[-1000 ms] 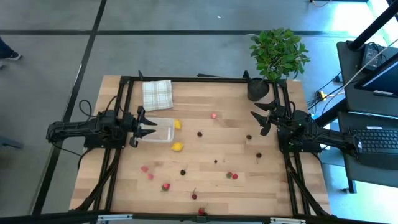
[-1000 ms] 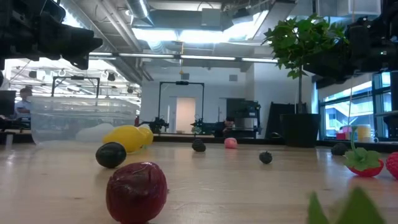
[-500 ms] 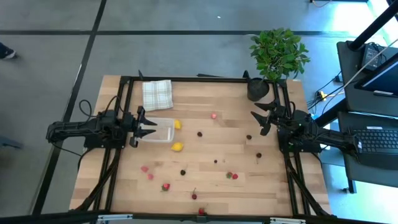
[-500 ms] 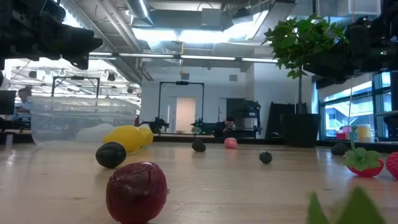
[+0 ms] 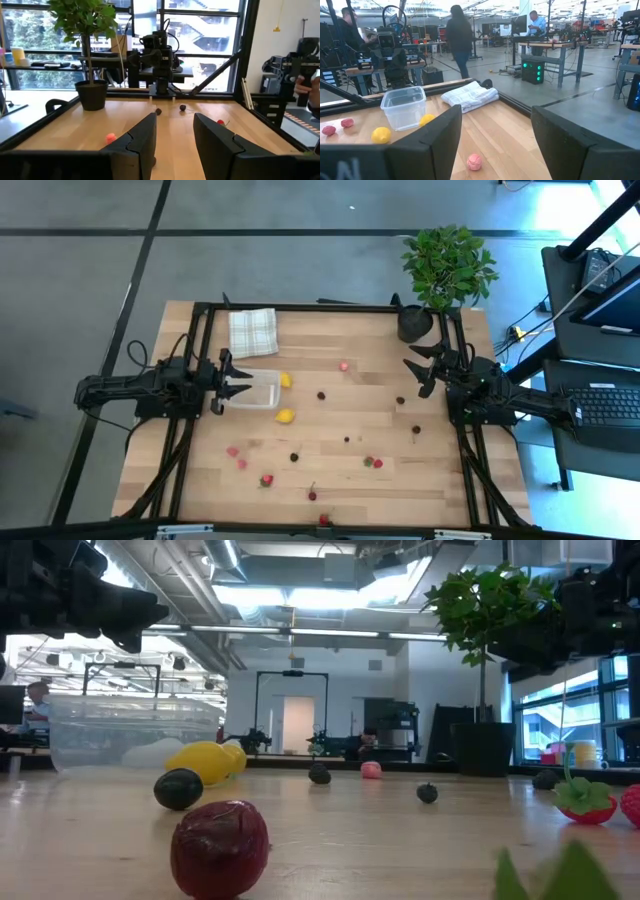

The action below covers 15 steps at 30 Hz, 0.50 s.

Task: Pick and placing Produce into tupperware
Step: Put the bottom left pink peach into the transparent bin

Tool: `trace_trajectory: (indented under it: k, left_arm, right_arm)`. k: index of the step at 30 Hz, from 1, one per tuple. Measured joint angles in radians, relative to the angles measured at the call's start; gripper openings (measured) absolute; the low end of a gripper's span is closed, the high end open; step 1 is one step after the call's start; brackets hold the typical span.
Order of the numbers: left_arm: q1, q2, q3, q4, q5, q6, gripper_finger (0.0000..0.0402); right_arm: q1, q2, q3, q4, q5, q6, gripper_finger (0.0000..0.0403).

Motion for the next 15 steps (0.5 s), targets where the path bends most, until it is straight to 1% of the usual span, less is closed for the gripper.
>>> trace_trajectory:
  k: [4, 11, 15]
  left_arm:
    - [0.0, 0.0, 0.0, 0.0, -0.001, 0.071, 0.0124]
    - [0.0, 0.0, 0.0, 0.0, -0.002, 0.155, 0.0124]
    - [0.0, 0.0, 0.0, 0.0, -0.002, 0.15, 0.0124]
  right_arm:
    - [0.0, 0.0, 0.0, -0.005, 0.0, 0.004, 0.024]
    - [0.0, 0.0, 0.0, -0.009, 0.0, 0.079, 0.024]
    - [0.0, 0.0, 0.0, -0.009, 0.0, 0.082, 0.024]
